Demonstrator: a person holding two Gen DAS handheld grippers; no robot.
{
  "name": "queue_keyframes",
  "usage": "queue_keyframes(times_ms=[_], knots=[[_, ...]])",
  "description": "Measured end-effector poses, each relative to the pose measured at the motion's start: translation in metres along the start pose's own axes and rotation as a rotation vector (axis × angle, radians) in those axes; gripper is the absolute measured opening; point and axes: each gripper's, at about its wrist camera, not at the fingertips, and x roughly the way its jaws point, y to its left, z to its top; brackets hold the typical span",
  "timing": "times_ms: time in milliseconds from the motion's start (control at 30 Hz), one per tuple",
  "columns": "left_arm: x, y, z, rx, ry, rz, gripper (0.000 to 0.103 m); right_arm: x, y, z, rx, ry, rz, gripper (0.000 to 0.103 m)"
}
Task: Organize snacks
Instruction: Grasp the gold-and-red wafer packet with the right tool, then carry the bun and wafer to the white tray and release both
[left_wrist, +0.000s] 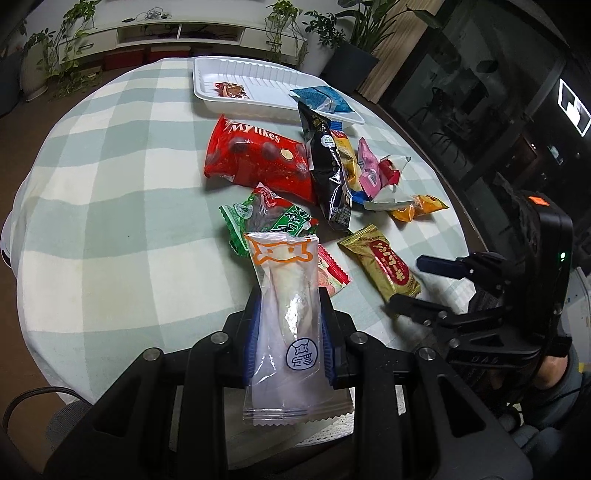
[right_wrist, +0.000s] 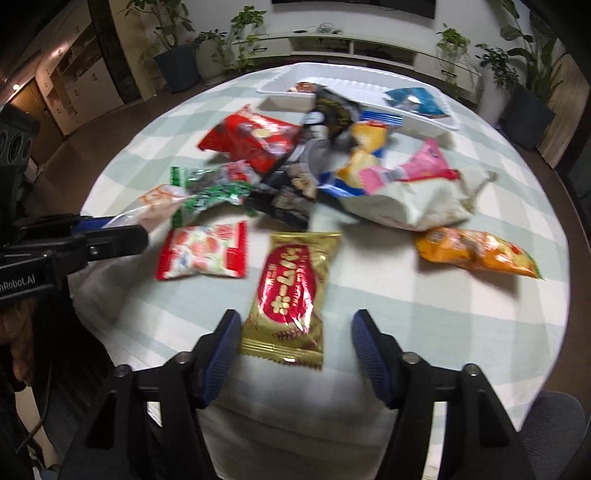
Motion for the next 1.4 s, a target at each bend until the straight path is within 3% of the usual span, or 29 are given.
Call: queue_keyframes(times_ms=[133,267,333,400,467,767,1167,1400], knots=[[0.002,-0.002,-0.001,-0.002,0.000,-0.001,0.025,-0.011,-0.001,0.008,-0.003,-0.047,0.003,0.076],[0.003,-0.004,-0.001,0.003,0.000,0.002,0.025,0.001,0.011,0.017,-0.052,-0.037,0.000,0.075],[0.003,-0.004,-0.001,0.007,0.001,0.008,0.025,0.014,0.013,0.017,-0.060,0.002,-0.018,0.072],[0.002,-0.004,-0.001,0.007,0.001,0.014,0.025,0.022,0.010,0.014,-0.053,0.031,-0.016,0.061],[0.004,-0.003,-0.001,0.008,0.003,0.022,0.025,0.020,0.006,0.011,-0.051,0.023,-0.013,0.060],[0.011,-0.008,-0.005,0.025,0.019,0.029,0.025,0.013,-0.014,0.009,0.012,0.026,0.053,0.033],[-0.008,-0.002,0.011,0.001,-0.029,-0.020,0.025,-0.034,-0.044,0.010,0.099,-0.072,0.195,0.032],[-0.024,0.015,0.058,-0.011,-0.094,-0.018,0.025,-0.060,-0.119,0.031,0.242,-0.169,0.131,0.032]])
